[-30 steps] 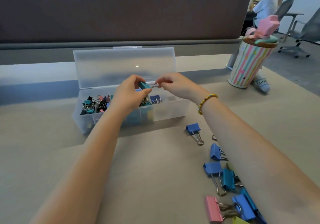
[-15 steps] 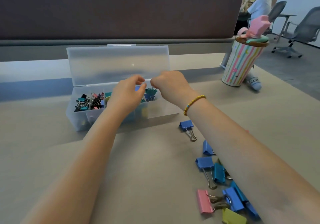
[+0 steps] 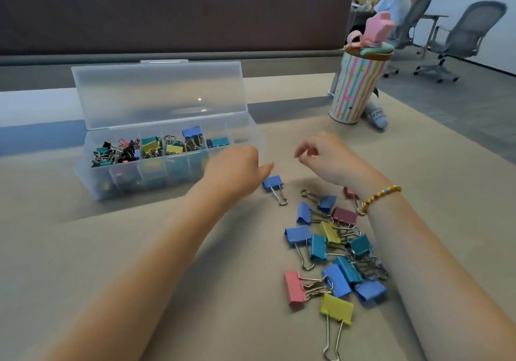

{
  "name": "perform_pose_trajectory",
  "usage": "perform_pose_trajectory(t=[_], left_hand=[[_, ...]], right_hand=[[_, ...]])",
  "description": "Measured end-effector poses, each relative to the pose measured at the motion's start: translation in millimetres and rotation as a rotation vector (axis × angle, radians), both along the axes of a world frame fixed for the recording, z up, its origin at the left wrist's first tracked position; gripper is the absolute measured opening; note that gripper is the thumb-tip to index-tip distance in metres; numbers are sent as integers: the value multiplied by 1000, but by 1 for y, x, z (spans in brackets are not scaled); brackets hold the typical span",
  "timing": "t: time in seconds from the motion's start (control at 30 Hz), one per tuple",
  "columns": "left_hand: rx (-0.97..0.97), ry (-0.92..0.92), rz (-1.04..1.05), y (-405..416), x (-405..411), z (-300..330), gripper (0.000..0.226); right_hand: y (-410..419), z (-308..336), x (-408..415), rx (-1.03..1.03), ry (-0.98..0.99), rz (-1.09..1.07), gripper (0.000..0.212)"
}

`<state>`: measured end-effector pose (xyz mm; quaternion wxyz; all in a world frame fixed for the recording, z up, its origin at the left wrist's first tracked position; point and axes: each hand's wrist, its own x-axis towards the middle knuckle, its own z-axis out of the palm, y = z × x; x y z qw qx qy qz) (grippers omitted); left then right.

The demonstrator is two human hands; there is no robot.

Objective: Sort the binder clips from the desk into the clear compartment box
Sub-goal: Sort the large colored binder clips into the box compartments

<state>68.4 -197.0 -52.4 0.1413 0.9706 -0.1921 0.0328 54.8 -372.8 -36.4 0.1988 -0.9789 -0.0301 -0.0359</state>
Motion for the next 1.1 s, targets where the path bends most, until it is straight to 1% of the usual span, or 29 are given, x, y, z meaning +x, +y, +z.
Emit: perform_pose_trajectory(t=[0.03, 0.07, 0.13, 0.2, 0.27, 0.33, 0.5, 0.6, 0.67, 0.73, 0.8, 0.83, 0.9, 0.97, 1.0, 1.07, 1.1], left_hand=[[121, 67, -1, -8, -6, -5, 49], [196, 95, 4, -14, -10, -9, 54], [251, 81, 33, -22, -13, -14, 56], [255, 60, 43, -24, -10, -16, 47], [219, 79, 50, -25, -7, -18, 32], [205, 112, 62, -24, -6, -20, 29], [243, 123, 11, -17, 0, -17, 29], [199, 168, -4, -9, 1, -9, 30], [94, 211, -9, 0, 1, 3, 29], [-112, 224, -12, 11, 5, 21, 27], [-324, 155, 33, 27, 14, 40, 22], [-393, 97, 68, 36, 21, 46, 20], [-430, 7, 145, 52, 39, 47, 17], [-388, -15, 217, 63, 55, 40, 21], [-375, -21, 249, 66, 61, 35, 22], [-388, -29, 286, 68, 67, 28, 20], [-403, -32, 292, 70, 68, 24, 20]], right_hand=[[-2, 0, -7, -92, 98, -11, 18], [-3, 0, -13, -168, 190, -14, 22], [-4, -1, -22, -242, 307, -23, 30], [-4, -3, -25, -270, 348, -37, 35], [0, -6, -25, -282, 379, -44, 36], [5, -7, -24, -252, 396, -46, 32], [18, -11, -22, -255, 340, 5, 25], [21, -6, -18, -176, 312, 25, 17], [21, 3, -12, -47, 261, 35, 13], [25, 15, -6, 170, 165, 31, 12], [33, 26, 3, 360, 30, -11, 12], [39, 29, 11, 422, -39, -31, 12], [56, 31, 28, 514, -148, -36, 12], [76, 28, 45, 540, -210, -8, 9], [86, 26, 52, 521, -231, 15, 8], [100, 21, 65, 429, -213, 82, 12], [104, 18, 72, 348, -160, 128, 16]])
